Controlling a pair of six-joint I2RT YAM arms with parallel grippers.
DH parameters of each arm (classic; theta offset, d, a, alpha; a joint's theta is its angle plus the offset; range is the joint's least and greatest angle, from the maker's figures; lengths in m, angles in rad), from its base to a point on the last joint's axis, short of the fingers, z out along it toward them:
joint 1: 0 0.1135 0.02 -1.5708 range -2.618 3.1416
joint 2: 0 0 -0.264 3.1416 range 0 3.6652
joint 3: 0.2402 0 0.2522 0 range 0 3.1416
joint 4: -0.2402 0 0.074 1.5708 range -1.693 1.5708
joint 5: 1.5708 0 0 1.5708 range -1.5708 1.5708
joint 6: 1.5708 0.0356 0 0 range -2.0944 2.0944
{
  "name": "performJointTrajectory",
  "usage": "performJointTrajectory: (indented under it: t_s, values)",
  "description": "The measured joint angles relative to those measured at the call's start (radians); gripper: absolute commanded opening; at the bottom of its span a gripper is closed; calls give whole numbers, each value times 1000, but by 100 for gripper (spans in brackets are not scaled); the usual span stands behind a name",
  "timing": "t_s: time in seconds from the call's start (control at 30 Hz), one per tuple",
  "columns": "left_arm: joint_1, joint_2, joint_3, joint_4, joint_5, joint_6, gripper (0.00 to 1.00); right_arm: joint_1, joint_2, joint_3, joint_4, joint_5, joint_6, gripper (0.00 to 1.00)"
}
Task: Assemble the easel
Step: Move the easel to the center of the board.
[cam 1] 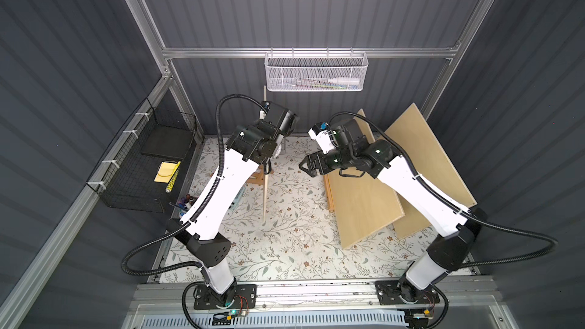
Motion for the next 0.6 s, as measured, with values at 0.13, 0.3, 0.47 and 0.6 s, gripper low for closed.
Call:
performJointTrajectory:
  t_s: [0.13,0.3,0.47,0.6]
  values:
    - [0,-79,-43,33,-52,9,0,67,137,114,-14,33,-2,92]
    - [-5,-203,-97,30,-135,28,0,177,274,225,-42,125,4,93]
    - [-3,-249,-97,20,-224,64,0,234,381,373,-116,187,10,94]
    - [2,-249,-97,18,-256,86,0,231,502,581,-179,216,11,95]
